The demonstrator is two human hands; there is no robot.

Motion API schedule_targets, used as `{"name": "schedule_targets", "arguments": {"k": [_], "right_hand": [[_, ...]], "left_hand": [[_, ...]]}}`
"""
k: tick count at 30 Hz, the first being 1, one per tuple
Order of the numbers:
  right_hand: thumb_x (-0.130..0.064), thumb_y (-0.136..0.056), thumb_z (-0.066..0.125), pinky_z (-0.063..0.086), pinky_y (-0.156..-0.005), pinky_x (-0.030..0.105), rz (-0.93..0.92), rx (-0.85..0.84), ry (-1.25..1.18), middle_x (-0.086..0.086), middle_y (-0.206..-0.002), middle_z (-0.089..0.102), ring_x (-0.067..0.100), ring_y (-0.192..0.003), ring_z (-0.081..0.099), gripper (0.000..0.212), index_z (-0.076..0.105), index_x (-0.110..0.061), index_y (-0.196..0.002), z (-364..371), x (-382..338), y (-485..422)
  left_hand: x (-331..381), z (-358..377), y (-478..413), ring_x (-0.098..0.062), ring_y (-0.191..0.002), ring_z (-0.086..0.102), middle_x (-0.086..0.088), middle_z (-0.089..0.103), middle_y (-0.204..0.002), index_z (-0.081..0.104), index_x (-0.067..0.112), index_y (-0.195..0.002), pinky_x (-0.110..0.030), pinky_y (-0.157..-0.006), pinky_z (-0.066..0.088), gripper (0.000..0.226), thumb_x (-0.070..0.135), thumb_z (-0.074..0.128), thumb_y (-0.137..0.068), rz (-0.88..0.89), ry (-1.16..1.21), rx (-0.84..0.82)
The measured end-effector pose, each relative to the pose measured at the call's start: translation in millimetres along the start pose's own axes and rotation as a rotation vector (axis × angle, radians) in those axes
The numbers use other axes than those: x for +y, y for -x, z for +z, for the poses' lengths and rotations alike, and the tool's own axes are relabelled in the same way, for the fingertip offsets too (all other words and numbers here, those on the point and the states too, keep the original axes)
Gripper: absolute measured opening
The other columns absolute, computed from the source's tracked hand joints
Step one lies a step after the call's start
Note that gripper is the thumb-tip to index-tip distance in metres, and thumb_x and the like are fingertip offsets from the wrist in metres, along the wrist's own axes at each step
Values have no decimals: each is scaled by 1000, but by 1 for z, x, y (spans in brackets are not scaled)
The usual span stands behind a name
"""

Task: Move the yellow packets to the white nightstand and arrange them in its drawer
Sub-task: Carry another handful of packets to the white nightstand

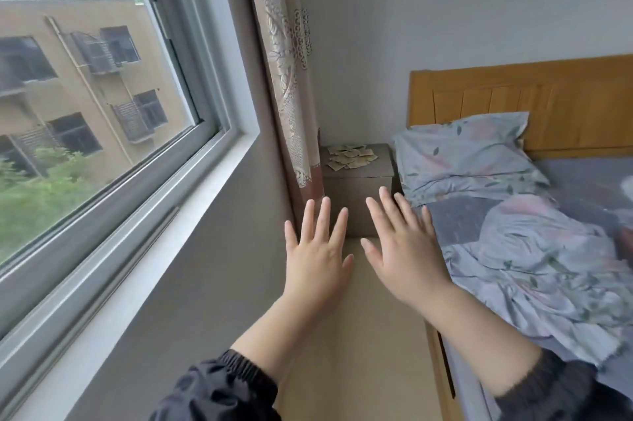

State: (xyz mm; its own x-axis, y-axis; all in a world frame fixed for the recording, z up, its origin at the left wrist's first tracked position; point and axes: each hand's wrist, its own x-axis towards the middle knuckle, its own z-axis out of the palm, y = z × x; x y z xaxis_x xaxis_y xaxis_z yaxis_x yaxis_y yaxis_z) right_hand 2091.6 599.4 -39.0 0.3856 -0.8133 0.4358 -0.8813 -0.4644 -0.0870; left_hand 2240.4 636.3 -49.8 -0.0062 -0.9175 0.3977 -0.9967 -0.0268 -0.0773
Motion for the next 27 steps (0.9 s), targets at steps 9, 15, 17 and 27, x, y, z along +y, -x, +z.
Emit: {"name": "schedule_targets", "arguments": {"k": [9,15,17,27], "right_hand": [[-49,-87,29,33,-101,62,69,-107,93,10,-146,43,31,-130,46,64,50,-15,-136,102,73,-174],[-53,-88,15,19,-112,57,127,-132,167,7,-156,25,28,-142,28,71,34,-17,-147,154,140,-324],[-53,-90,15,20,-113,53,150,-141,180,7,-158,21,29,-143,25,70,30,-17,-148,165,164,-369],[-48,-99,28,9,-116,47,227,-230,171,3,-161,0,24,-147,6,64,9,-20,-153,259,298,-531]], "left_hand": [[-26,117,-194,-36,-138,37,-13,42,-148,48,17,-140,-64,-98,37,79,42,72,-69,41,77,-64],[-40,184,-372,-31,-148,-5,-9,0,-161,9,21,-154,-60,-113,9,76,44,48,-91,118,134,-106],[-40,202,-428,-29,-147,-12,-7,-9,-161,2,22,-154,-58,-114,4,75,45,41,-94,152,147,-113],[-8,317,-641,-31,-146,-17,-7,-14,-160,-5,22,-153,-58,-115,1,72,45,35,-97,266,134,-208]]}}
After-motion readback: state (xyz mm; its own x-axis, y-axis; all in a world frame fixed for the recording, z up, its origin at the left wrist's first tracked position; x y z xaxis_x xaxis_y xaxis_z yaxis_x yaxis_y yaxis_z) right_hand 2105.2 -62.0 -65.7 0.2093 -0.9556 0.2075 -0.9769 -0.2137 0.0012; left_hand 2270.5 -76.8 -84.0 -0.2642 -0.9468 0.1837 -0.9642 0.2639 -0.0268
